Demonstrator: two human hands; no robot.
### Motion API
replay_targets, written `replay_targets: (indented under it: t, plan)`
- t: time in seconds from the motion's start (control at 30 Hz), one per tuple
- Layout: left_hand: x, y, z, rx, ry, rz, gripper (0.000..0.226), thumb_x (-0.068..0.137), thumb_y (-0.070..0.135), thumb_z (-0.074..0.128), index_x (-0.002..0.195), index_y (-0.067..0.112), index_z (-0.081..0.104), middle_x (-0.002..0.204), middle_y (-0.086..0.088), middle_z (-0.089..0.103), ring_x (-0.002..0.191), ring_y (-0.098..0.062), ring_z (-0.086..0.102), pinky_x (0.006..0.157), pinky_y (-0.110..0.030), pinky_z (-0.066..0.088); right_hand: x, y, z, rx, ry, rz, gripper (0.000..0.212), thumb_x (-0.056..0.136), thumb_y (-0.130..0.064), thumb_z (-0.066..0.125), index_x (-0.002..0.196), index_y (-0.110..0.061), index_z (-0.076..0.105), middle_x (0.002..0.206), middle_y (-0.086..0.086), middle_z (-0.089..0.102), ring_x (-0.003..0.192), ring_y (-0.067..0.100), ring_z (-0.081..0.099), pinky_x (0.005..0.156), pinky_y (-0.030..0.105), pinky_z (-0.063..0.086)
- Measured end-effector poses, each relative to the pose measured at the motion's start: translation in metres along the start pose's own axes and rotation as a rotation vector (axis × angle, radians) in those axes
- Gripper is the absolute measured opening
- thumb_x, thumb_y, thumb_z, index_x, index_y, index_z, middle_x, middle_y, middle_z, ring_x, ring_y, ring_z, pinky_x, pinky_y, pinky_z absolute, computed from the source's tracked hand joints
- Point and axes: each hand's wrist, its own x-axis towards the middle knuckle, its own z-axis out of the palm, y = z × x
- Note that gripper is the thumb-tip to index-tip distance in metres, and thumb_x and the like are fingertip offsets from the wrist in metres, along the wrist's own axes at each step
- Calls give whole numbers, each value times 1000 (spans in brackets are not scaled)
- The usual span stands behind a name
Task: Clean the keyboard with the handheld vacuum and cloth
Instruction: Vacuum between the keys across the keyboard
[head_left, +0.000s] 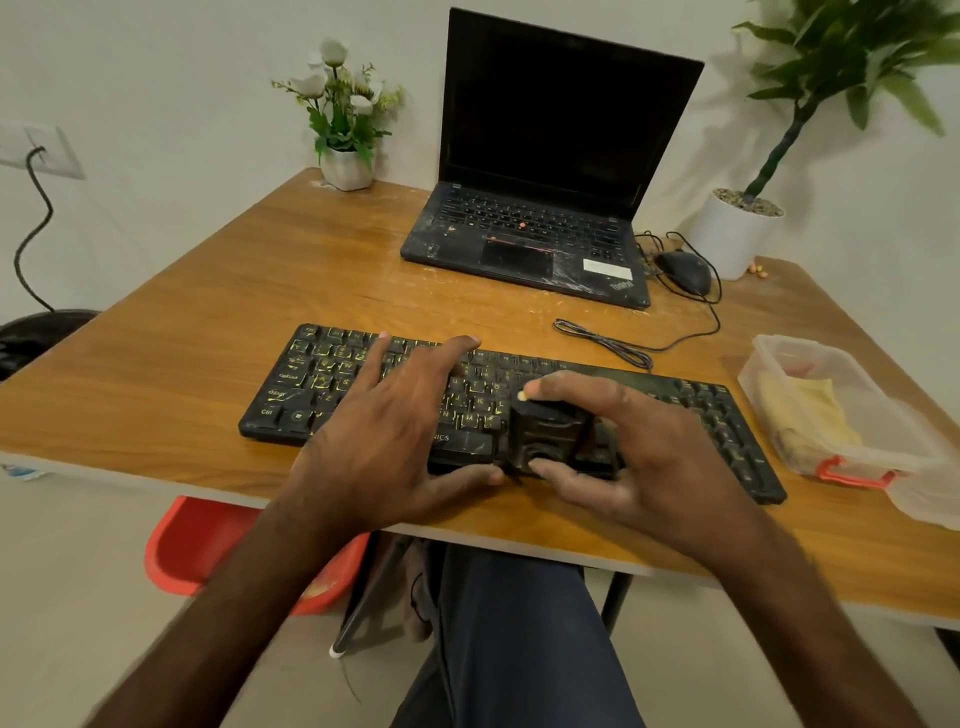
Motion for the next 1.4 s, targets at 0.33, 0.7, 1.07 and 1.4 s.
replay_targets:
  t: [0.33,0.7,1.07,1.4]
  plan:
    - [-1,0,-1,-32,14,8,102,86,82,42,154,11,15,144,-9,49,131,-19,51,121,-60,18,44,19,10,72,24,87,63,88,-42,66,139,-36,29,122,3,63,93,19,69,64,34,61]
    - [-1,0,0,-25,26,12,100,88,81,43,153,9,20,139,-6,50,129,-16,50,123,-57,15,49,12,9,54,-47,61,64,88,-43,67,139,-38,28,115,0,66,83,14,69,59,26,57]
    - [-1,0,0,-20,41,21,105,86,81,47,154,7,14,145,-10,47,131,-19,50,122,-59,18,40,3,15,-65,-24,49,64,87,-44,65,137,-40,26,110,-2,68,78,10,66,56,26,57]
    - [-1,-1,1,-19,52,22,107,86,82,45,155,6,16,146,-9,45,131,-18,50,121,-59,19,43,3,17,-121,-1,42,63,88,-47,63,138,-36,27,104,1,69,73,8,63,52,18,51]
